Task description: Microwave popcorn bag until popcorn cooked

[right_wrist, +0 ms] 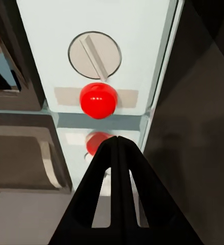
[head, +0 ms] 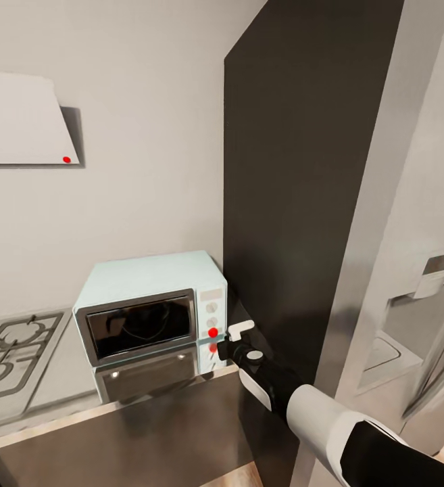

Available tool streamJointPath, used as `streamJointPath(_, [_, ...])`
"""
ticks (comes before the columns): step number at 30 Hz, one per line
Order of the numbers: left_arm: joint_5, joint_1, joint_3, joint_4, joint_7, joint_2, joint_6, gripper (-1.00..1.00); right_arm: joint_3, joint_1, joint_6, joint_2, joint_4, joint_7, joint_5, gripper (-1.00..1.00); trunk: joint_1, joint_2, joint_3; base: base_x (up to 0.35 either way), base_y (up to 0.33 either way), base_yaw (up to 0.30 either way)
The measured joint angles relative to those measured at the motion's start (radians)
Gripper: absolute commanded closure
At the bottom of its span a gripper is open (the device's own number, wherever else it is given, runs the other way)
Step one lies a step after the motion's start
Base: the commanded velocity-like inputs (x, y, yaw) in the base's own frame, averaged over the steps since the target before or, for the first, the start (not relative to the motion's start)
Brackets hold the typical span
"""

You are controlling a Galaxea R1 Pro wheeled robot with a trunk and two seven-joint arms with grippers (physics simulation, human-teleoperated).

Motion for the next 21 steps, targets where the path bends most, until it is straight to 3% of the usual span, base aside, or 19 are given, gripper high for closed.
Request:
streamJointPath(17, [0.005,0.0,0.0,0.012,0.0,0.0,0.0,-1.0,-0.001,0.021,0.0,0.0,0.0,0.002,0.001,1.0,0.0,0.0,0.0,0.055,0.025,0.0])
streamJointPath(21, [0.001,0.0,0.0,0.013,0.0,0.0,0.0,-1.0,0.0,0.024,-0.001,0.0,0.0,0.001,0.001,1.0,0.0,0.0,0.0,0.125,0.183,0.0])
